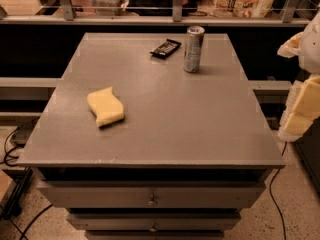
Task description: Pick redbull can
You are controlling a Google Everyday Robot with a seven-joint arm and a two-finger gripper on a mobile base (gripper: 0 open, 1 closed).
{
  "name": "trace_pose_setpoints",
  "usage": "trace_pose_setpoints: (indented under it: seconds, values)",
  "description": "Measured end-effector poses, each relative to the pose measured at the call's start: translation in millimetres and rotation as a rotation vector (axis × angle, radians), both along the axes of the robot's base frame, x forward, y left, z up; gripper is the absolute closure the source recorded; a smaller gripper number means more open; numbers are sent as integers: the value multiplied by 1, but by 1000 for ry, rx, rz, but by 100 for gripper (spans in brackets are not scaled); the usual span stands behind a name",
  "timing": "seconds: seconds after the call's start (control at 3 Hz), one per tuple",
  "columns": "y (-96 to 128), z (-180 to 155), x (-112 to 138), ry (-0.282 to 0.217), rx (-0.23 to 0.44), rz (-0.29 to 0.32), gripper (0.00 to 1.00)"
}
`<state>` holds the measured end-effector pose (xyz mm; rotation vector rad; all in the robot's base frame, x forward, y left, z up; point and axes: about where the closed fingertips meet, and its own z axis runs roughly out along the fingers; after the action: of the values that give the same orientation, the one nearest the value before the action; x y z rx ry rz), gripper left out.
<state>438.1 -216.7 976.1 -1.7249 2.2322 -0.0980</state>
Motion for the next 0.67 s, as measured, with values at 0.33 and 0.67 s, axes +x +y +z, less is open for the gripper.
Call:
trace_pose_setpoints:
  seconds: [0.33, 0.67]
  values:
    - [0, 0, 0, 0, 0, 0, 0]
    - [0, 2, 1, -10, 10, 2, 0]
